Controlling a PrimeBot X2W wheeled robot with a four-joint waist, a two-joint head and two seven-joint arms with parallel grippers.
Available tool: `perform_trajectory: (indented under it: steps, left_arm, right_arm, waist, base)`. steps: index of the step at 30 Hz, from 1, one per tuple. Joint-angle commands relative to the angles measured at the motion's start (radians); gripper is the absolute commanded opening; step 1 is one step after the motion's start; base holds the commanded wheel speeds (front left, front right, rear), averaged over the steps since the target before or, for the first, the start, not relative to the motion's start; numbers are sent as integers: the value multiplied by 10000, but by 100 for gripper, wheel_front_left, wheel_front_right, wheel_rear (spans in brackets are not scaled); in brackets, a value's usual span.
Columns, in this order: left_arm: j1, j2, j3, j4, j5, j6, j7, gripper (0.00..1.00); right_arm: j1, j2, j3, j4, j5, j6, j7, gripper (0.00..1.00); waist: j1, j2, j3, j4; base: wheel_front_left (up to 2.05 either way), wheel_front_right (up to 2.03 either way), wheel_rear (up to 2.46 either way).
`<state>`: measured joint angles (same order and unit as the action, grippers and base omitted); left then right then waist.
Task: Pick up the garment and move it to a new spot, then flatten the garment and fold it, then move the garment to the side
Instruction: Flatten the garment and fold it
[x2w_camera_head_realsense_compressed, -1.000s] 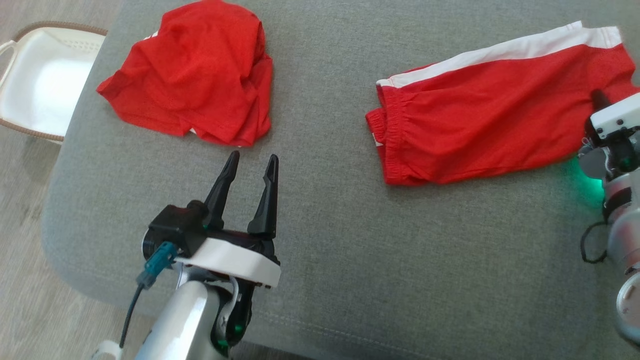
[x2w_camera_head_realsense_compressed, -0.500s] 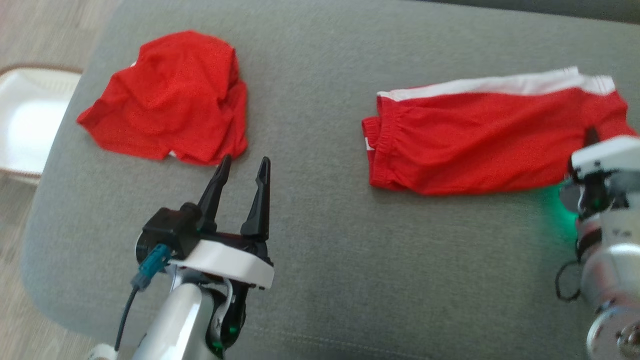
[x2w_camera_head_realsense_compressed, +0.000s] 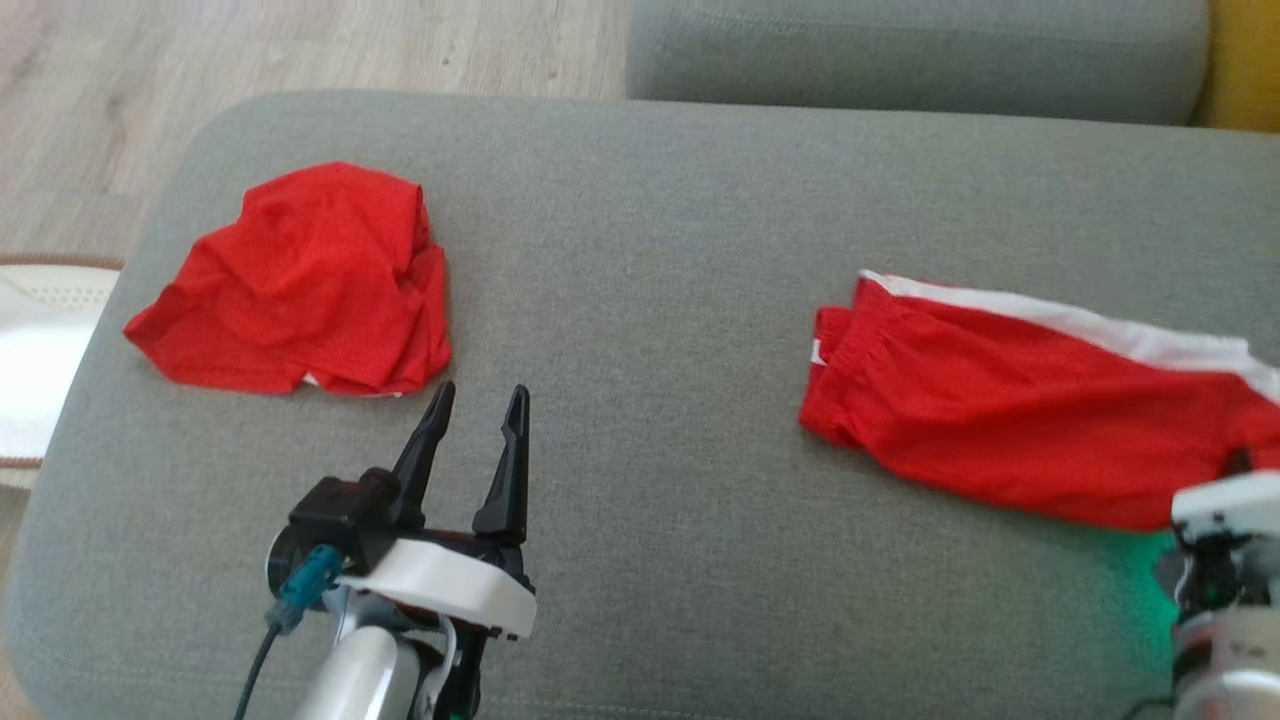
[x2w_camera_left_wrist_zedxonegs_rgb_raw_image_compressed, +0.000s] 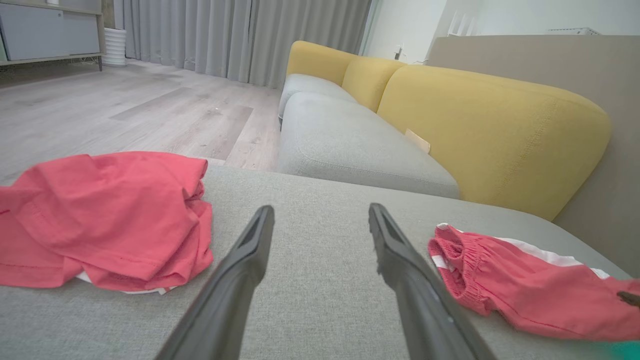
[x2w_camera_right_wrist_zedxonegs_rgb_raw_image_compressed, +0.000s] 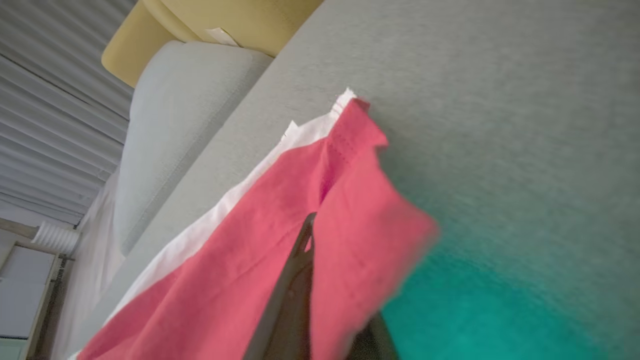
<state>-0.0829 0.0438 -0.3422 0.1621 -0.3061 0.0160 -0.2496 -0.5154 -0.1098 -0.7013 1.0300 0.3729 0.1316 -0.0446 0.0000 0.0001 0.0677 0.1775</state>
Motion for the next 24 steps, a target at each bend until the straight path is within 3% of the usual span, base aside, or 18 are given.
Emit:
perform_trajectory:
  steps: [1, 9, 13, 21, 24]
  left_arm:
    - [-287, 64, 384, -333, 112, -74, -122, 100]
    - [-196, 64, 510, -358, 253, -174, -122, 100]
    - [-180, 64, 506, -332, 258, -190, -122, 100]
    - [-226, 64, 537, -321, 256, -180, -122, 100]
    - [-250, 64, 498, -304, 241, -189, -122, 100]
  right_arm:
    - [-238, 27, 152, -362, -121, -9, 40, 0]
    - [-271, 121, 25, -636, -1434, -9, -168, 0]
    - [-579, 296, 432, -948, -1817, -9, -344, 0]
    - [-790, 563, 2823, -1669, -1169, -9, -403, 0]
    - [-628, 587, 4109, -2030, -327, -9, -368, 0]
  waist:
    - [0, -1, -40, 21]
    - [0, -1, -1, 174]
    - [0, -1, -37, 248]
    - [0, -1, -156, 393]
    - [0, -1, -201, 529]
  base:
    - [0, 0, 0]
    - [0, 0, 0]
    - [0, 0, 0]
    - [0, 0, 0]
    - [0, 0, 0]
